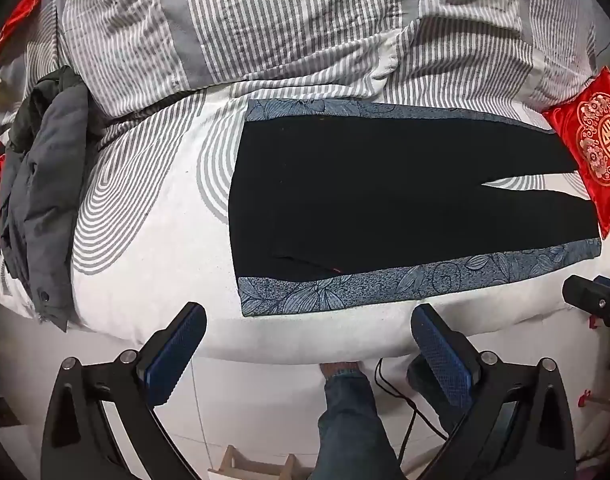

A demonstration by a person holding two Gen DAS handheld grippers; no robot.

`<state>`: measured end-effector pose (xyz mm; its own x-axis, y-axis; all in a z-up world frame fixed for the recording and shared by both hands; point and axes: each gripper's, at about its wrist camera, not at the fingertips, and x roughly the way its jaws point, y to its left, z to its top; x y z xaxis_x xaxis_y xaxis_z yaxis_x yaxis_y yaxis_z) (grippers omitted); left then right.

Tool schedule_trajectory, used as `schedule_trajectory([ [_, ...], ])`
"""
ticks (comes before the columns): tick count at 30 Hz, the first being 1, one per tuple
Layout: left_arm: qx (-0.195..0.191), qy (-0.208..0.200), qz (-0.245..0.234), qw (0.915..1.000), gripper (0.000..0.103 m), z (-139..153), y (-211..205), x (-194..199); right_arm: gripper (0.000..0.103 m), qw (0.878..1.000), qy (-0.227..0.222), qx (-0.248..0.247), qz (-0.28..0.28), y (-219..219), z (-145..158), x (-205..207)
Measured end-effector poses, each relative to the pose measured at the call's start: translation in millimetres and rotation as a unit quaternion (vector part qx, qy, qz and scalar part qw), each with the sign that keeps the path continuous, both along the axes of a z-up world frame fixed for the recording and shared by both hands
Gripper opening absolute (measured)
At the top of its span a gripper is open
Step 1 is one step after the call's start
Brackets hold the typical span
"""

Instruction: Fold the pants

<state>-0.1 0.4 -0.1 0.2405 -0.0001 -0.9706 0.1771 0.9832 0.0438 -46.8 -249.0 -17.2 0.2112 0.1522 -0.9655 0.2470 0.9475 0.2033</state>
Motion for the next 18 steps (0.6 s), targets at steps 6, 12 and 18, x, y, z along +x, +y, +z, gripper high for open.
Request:
schedule_trajectory([
  [6,-0.003,-0.004,0.001,1.0000,0.103,-0.9,1.5,0.9,0.103,1.000,0.002,0.002,-0.001,0.6,-0.2,0.2],
  [12,-0.003,-0.004,0.002,1.0000,0.103,-0.3,-1.8,1.6,0.103,1.000,0.003,0.002,-0.002,3.0,-1.6,1.0],
  [18,-0.004,0.000,0.007,1.0000,0.103,-4.1,-2.1,0.6,0.103,1.000,0.007,0.003,-0.002,3.7,-3.5,2.8],
])
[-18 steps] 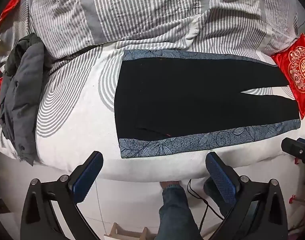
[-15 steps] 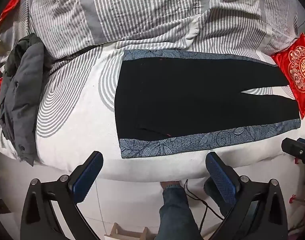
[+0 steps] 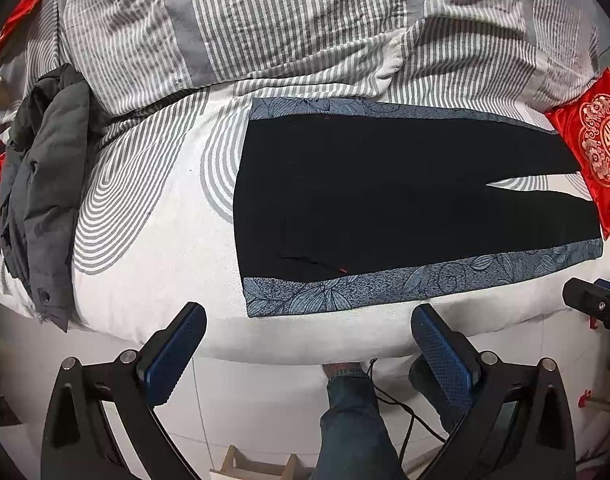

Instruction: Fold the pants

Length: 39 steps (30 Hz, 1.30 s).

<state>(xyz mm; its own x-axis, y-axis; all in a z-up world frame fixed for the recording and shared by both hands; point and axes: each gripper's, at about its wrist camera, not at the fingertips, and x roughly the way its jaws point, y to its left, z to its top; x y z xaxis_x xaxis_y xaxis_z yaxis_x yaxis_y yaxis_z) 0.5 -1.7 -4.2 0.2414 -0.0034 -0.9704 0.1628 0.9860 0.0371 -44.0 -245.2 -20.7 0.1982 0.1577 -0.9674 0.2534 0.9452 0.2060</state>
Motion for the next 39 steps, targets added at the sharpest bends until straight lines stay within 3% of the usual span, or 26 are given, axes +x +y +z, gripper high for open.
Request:
schedule_trajectory([
  [18,0.021,-0.007,0.005,0.9997,0.103,-2,7,5,0.103,1.000,0.007,0.003,0.000,-2,-7,3],
  [24,0.002,0.017,0.013,0.9998,0.103,-12,8,5,0.103,1.000,0.019,0.003,-0.002,-7,-14,2],
  [39,-0.002,0.046,0.031,0.9985,0.103,-31,9,8,0.103,0.999,0.038,0.004,-0.004,-14,-28,1],
])
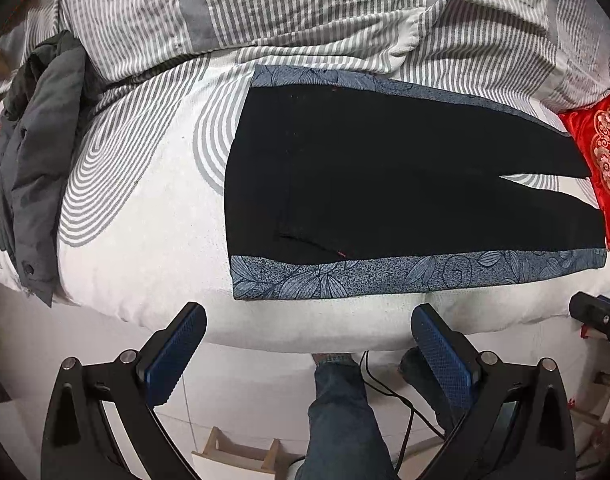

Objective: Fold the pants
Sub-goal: 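Reach both grippers to the patterned band edge and close on it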

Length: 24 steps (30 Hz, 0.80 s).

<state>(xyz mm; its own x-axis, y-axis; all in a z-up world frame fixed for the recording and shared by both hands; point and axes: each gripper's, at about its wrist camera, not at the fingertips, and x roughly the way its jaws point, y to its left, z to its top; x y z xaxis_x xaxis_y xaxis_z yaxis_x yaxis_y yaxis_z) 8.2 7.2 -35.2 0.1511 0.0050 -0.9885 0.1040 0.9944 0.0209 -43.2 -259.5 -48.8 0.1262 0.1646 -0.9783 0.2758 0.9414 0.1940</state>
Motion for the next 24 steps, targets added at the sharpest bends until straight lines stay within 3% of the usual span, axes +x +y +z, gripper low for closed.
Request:
schedule_trajectory([
  [8,-0.032,0.014,0.025,0.9991,0.103,-33,10,-4,0.103,0.999,0.012,0.049,-0.008,3,-30,-6],
  [17,-0.089,0.032,0.091,0.9914,0.103,-99,34,-9,0.103,0.994,0.036,0.105,-0.007,22,-106,-5],
  [24,-0.104,0.031,0.127,0.9860,0.103,-142,45,-5,0.103,0.988,0.028,0.151,-0.015,32,-147,7],
])
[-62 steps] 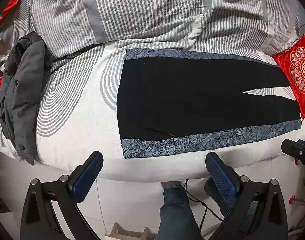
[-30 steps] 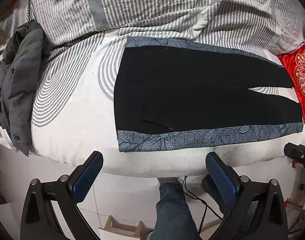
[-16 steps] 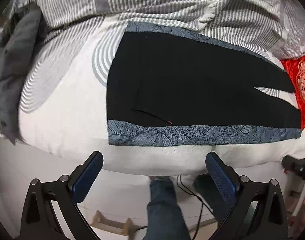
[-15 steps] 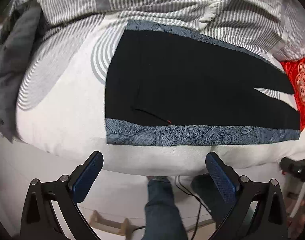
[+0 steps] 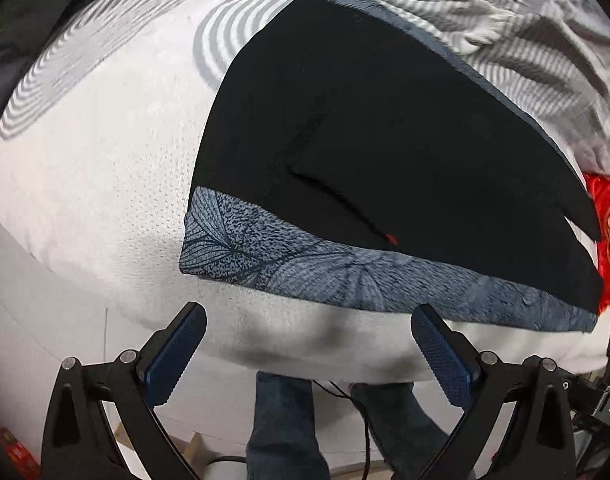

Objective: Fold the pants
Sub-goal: 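Reach both grippers to the patterned band edge and close on it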

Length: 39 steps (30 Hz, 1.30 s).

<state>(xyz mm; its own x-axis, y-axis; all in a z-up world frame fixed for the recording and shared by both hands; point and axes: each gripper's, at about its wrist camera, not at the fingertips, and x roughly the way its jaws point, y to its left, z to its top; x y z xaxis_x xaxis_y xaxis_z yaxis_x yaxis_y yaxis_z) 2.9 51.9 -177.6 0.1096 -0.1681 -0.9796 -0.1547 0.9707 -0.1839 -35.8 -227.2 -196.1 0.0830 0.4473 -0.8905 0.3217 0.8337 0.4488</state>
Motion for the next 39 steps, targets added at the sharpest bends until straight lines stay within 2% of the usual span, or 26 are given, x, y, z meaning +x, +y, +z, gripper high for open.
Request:
schedule_trajectory([
  [5,-0.020,0.000,0.031,0.9993,0.102,-23,11,3,0.103,0.998,-0.001,0.048,-0.027,2,-30,6],
  [6,-0.025,0.001,0.035,0.9990,0.098,-27,13,2,0.103,0.998,-0.001,0.055,-0.033,3,-36,7],
  [7,-0.032,0.004,0.037,0.9988,0.089,-31,13,2,0.103,0.997,-0.002,0.065,-0.040,2,-41,7],
  [8,-0.039,0.010,0.036,0.9985,0.087,-35,13,1,0.103,0.996,-0.002,0.072,-0.047,1,-46,8],
  [13,-0.050,0.005,0.042,0.9979,0.087,-40,7,5,0.102,0.989,-0.021,0.122,-0.078,-1,-59,16],
  [17,-0.068,-0.001,0.060,0.9959,0.087,-39,6,10,0.094,0.978,-0.032,0.174,-0.108,-2,-67,25],
  [20,-0.083,-0.002,0.070,0.9941,0.087,-37,5,10,0.072,0.967,-0.029,0.217,-0.132,-2,-74,31],
  [21,-0.088,-0.002,0.071,0.9936,0.087,-36,4,9,0.050,0.964,-0.025,0.227,-0.133,0,-76,35],
  [22,-0.093,-0.002,0.072,0.9930,0.087,-35,3,9,0.015,0.963,-0.020,0.235,-0.132,1,-76,37],
  [23,-0.101,-0.002,0.074,0.9921,0.087,-35,2,9,0.009,0.960,-0.020,0.244,-0.137,0,-75,36],
  [29,-0.169,-0.003,0.100,0.9805,0.087,-31,-3,13,0.009,0.948,-0.052,0.283,-0.135,-7,-46,37],
  [34,-0.180,-0.006,0.135,0.9744,0.087,-31,4,25,0.009,0.949,-0.055,0.283,-0.125,-6,-39,45],
  [35,-0.178,-0.006,0.150,0.9725,0.080,-32,9,28,0.009,0.950,-0.054,0.282,-0.123,-6,-39,45],
  [36,-0.177,-0.008,0.159,0.9712,0.068,-31,11,31,0.009,0.950,-0.053,0.282,-0.121,-7,-37,46],
  [37,-0.187,-0.012,0.163,0.9686,0.047,-31,14,35,0.009,0.951,-0.050,0.279,-0.120,-8,-37,47],
  [38,-0.182,-0.012,0.165,0.9692,0.034,-30,16,38,0.009,0.953,-0.047,0.276,-0.119,-8,-39,49],
  [39,-0.173,-0.017,0.162,0.9714,0.028,-27,16,41,0.009,0.953,-0.046,0.275,-0.118,-7,-38,53],
])
